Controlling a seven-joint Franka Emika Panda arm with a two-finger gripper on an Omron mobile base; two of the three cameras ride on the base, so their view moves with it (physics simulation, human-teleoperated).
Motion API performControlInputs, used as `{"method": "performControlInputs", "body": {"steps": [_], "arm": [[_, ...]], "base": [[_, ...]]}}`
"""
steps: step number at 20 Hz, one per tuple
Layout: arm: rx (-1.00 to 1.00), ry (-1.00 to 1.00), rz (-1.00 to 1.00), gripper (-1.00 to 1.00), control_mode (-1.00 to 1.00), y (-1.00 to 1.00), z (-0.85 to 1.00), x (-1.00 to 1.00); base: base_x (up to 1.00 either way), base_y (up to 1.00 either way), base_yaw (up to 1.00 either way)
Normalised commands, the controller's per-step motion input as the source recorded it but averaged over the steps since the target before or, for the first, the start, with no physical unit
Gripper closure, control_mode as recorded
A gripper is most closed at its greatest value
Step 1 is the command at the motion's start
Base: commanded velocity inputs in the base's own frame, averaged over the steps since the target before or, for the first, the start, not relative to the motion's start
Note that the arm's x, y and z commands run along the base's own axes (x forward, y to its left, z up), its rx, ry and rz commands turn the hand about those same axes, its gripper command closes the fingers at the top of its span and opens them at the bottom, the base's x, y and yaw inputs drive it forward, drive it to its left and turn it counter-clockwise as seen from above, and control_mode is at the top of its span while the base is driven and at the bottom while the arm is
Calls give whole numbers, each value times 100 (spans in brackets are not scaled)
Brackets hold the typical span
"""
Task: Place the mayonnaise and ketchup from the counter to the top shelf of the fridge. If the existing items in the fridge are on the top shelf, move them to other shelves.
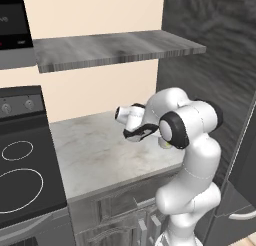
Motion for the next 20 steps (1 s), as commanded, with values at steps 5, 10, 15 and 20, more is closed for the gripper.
{"method": "performControlInputs", "body": {"steps": [5,10,15,20], "arm": [[-6,3,0,-100,-100,-10,-16,-14],[0,0,0,-100,-100,-11,-3,-2],[0,0,0,-100,-100,-3,0,0],[0,0,0,-100,-100,-17,0,0]], "base": [[0,0,0],[0,0,0],[0,0,0],[0,0,0]]}}
